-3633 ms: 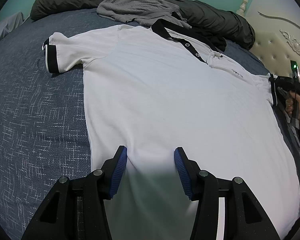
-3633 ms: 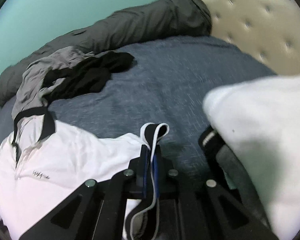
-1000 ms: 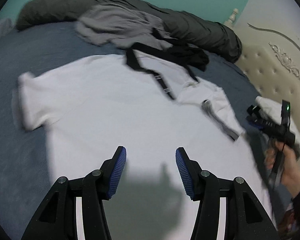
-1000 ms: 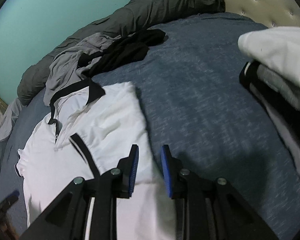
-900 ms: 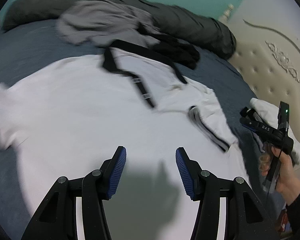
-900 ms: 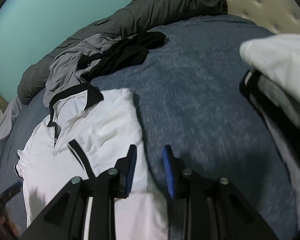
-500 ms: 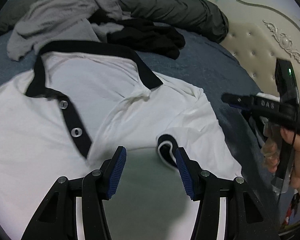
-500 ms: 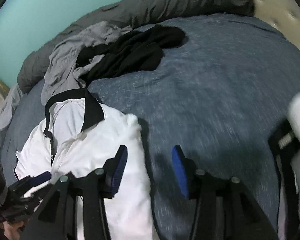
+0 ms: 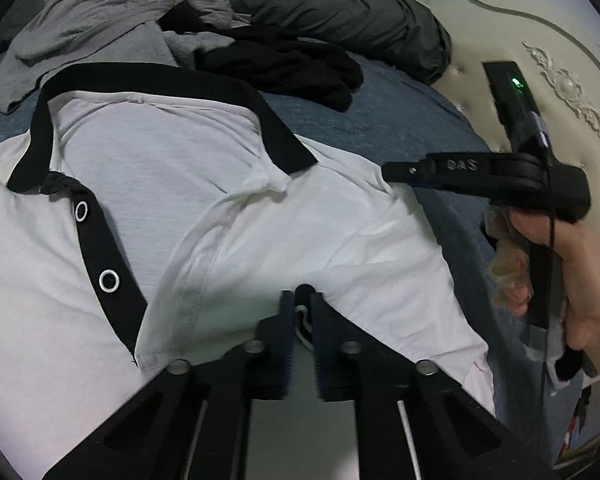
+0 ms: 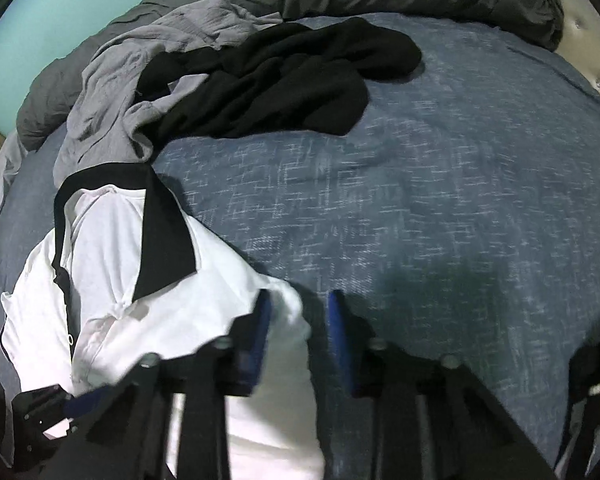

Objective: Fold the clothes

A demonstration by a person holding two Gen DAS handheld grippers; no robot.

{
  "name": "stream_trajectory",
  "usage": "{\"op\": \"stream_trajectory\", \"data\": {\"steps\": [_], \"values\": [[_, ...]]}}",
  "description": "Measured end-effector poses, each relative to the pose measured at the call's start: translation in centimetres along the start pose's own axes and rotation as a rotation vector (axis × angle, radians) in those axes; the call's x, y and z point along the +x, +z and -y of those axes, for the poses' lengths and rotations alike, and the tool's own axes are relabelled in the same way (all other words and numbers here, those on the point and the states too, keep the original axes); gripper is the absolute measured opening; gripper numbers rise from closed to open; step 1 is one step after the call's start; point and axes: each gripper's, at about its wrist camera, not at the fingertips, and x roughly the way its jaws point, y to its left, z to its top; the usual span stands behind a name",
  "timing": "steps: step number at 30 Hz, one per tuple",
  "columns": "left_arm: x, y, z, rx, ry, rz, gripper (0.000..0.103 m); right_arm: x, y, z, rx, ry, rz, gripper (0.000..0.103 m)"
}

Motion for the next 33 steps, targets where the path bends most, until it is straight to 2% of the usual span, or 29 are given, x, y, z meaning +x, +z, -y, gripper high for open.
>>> {"op": "stream_trajectory", "data": {"steps": [3,9,14,18,22,23,24,26,27,29,33], "values": [[-0.5,-0.2,0.0,0.003,-0.006,0.016,0.003,0.0,0.1,0.6,0.036,-0.009,0.017,0.003],[-0.8,-0.5,-0.7,-0.012,0.001,0.019,0.003,-0.5,0.7,1.9,0.112,-0.058,0.085,0.002],[-0.7,-0.7,-1.4,-0.019,0.0,0.006,0.003,0.8,1.1,2.4,0.139,-0.102,0.065,0.002],[-0.6,-0.7,-1.7,-0.025,-0.011,-0.001,0.003,2.1,1.3,2.2,0.149,-0.079,0.039,0.003],[-0.2,-0.7,-1.6,-0.011,-0.007,-0.006,0.004,1.9,1.3,2.3,0.154,-0.048,0.065,0.005],[-0.2,-0.8,-1.5,0.002,-0.003,-0.006,0.004,1.4,1.2,2.5,0.162,-0.048,0.082,0.01],[-0.3,-0.8,-1.4,0.006,0.0,-0.005,0.005,1.0,1.2,2.7,0.169,-0.049,0.098,0.02],[-0.6,-0.7,-1.3,0.002,0.002,-0.002,0.017,-0.4,0.9,3.1,0.174,-0.04,0.135,0.032],[-0.8,-0.7,-1.3,0.0,0.003,-0.001,0.022,-1.2,0.6,3.2,0.17,-0.034,0.154,0.034],[-1.4,-0.8,-1.5,-0.014,0.008,0.004,0.046,-3.0,-0.2,3.3,0.167,-0.017,0.192,0.036],[-3.6,-1.6,-2.5,-0.045,0.034,0.013,0.047,-6.3,-3.7,3.0,0.201,0.026,0.243,0.041]]}}
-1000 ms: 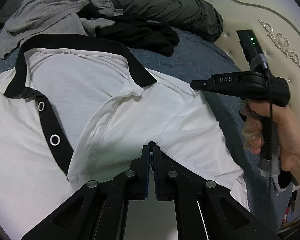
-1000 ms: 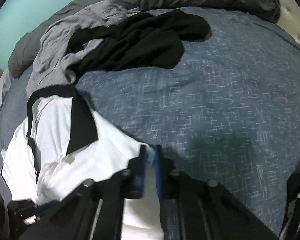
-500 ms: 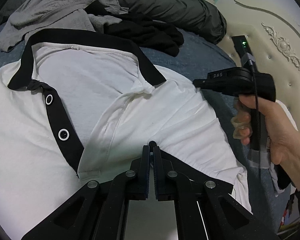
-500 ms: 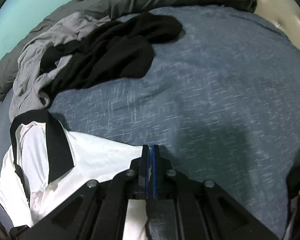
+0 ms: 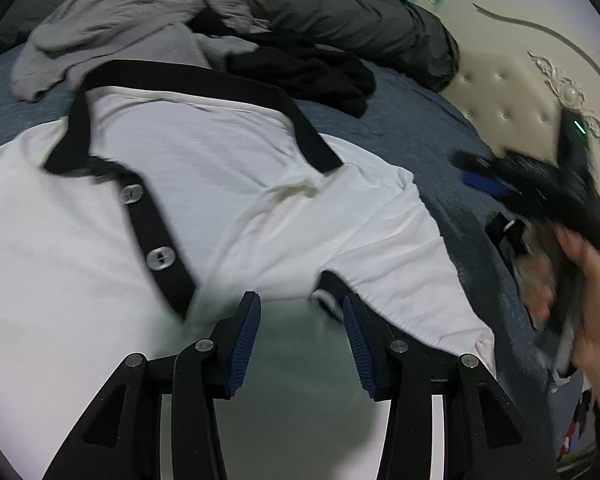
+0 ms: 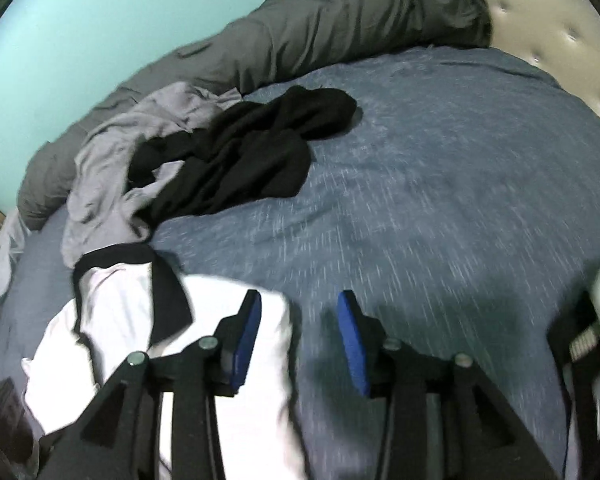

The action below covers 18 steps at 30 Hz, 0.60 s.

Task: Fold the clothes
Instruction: 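Move both open tools over the shirt toward the other sleeve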

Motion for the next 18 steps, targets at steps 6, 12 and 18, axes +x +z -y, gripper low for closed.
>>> {"op": "stream_trajectory", "data": {"steps": [6,12,18], "values": [[-3.6,-2.2,-2.5,-0.047,0.056,-0.012,0.047,-4.6,-5.9,-0.5,0.007,0.097,0.007,0.046],[-4.7,-3.1,-2.9,-0.047,0.079,-0.026,0.048,-5.5,-11.2,-0.2,-0.027,0.064,-0.068,0.035],[-2.0,-1.5,-0.1,-0.007,0.054,-0.045,0.051,-4.2,-13.2,0.7,0.0,0.075,-0.119,0.033]]}}
